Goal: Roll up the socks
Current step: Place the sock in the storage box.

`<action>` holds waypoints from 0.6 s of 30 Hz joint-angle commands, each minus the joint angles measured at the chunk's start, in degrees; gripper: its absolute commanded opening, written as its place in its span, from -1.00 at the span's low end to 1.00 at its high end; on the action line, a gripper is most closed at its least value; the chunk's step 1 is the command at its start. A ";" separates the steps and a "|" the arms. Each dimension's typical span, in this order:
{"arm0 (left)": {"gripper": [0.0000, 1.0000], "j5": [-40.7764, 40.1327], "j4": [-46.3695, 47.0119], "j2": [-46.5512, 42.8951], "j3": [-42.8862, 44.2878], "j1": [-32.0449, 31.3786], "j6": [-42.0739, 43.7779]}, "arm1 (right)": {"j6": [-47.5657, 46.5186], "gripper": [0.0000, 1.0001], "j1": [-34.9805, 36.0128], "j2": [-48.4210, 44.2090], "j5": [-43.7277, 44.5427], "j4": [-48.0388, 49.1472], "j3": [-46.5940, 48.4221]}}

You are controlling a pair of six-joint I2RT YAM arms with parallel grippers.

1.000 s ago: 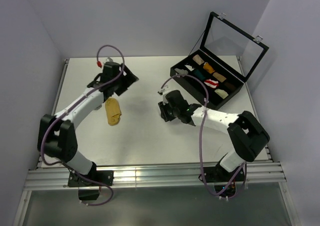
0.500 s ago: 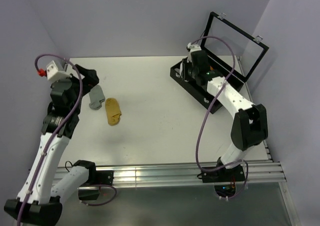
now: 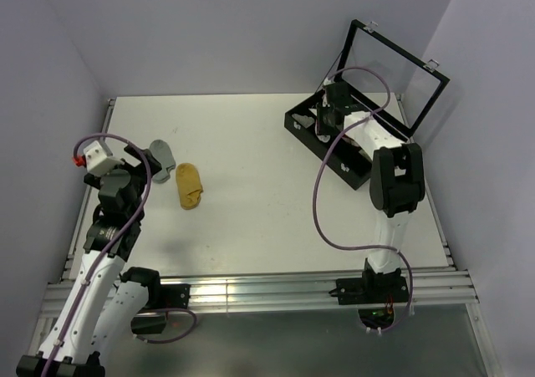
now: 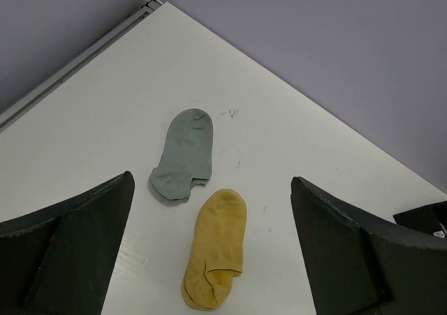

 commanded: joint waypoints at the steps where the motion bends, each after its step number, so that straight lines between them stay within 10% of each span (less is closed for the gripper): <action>1: 0.99 -0.57 2.69 2.46 1.66 0.33 0.80 | 0.27 -1.00 -1.01 1.09 -0.73 -2.38 3.50; 18: 0.99 0.49 3.13 4.05 1.39 0.33 0.88 | 3.87 -1.00 -3.47 10.58 -2.92 -2.20 8.41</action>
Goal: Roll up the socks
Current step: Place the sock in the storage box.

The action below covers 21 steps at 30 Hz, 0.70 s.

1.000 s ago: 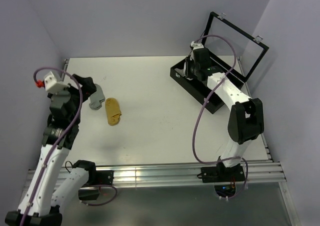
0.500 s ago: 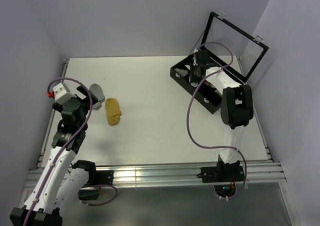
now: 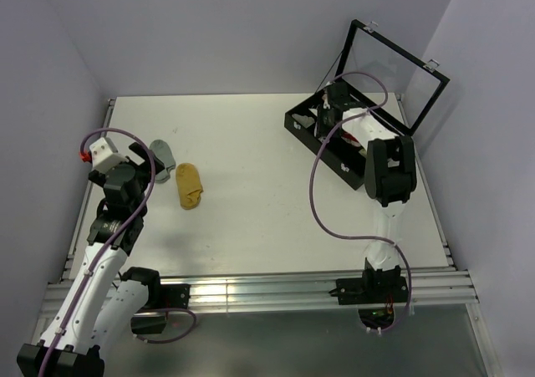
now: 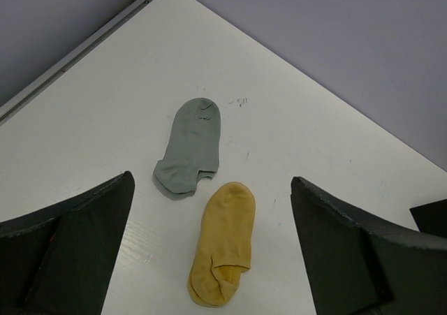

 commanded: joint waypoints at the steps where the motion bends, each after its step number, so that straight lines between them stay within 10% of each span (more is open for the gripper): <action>1: 0.99 0.46 2.49 0.18 1.37 0.24 0.62 | 1.38 -1.00 -1.52 3.67 -0.22 0.35 3.72; 21: 0.99 0.99 2.14 -0.17 1.11 0.24 0.35 | 8.50 -0.82 -0.91 7.38 -1.53 -11.79 6.90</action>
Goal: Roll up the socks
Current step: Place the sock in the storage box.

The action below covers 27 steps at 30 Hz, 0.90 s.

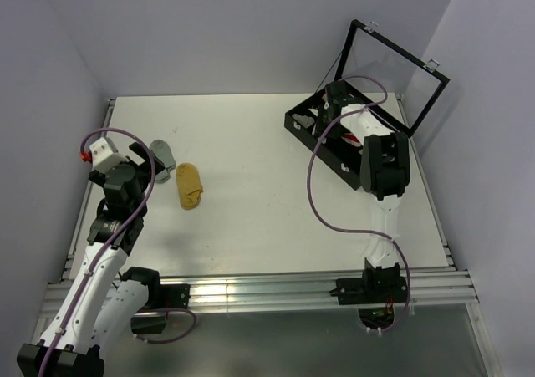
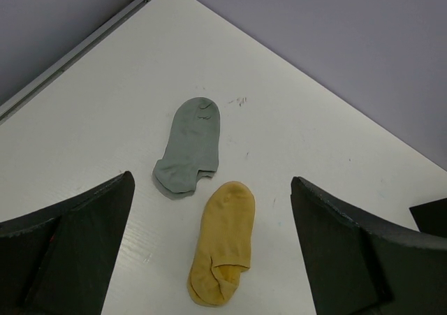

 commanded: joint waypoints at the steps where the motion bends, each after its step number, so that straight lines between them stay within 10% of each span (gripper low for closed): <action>1: 0.99 1.12 2.03 -0.28 1.02 0.24 0.27 | 1.15 -0.69 0.16 -0.73 1.40 -3.74 -3.71; 12: 0.99 1.91 0.62 -2.30 1.63 0.24 -0.52 | 0.36 0.24 0.16 -4.86 -1.24 0.48 -6.36; 27: 0.99 1.83 0.62 -2.74 1.55 0.24 -0.26 | 0.80 0.34 -0.28 -10.74 -0.01 -0.22 -6.17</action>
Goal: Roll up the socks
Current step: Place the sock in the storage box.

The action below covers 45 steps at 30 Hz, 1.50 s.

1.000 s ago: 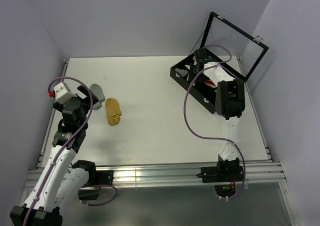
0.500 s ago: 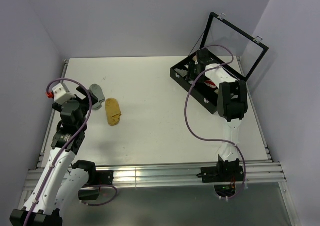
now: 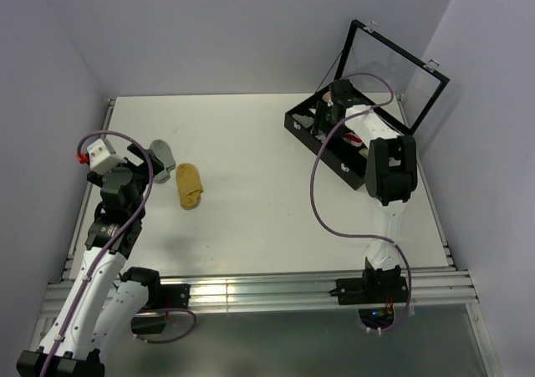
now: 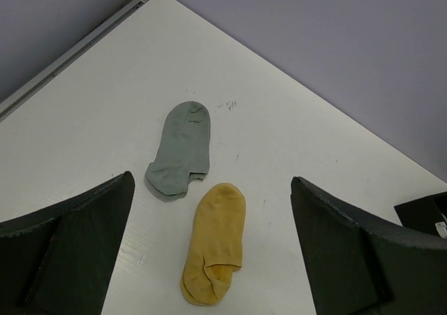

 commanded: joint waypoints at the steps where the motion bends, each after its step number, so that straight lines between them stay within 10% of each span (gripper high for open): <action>1: 0.99 0.62 0.75 -0.54 1.55 0.30 -0.11 | 0.26 0.34 -0.28 -5.70 0.42 -4.03 -0.80; 23: 0.99 1.06 1.02 -0.53 1.28 0.22 0.07 | 2.80 -0.76 -0.28 -5.27 -0.10 1.77 -7.56; 36: 0.99 2.29 1.37 -0.80 1.02 0.30 -0.11 | 2.28 -0.72 -0.28 -8.16 -0.45 2.21 -8.88; 45: 0.99 5.63 -1.70 4.28 3.30 0.22 -1.25 | 2.28 -0.03 -0.28 -26.61 -0.28 10.19 -16.25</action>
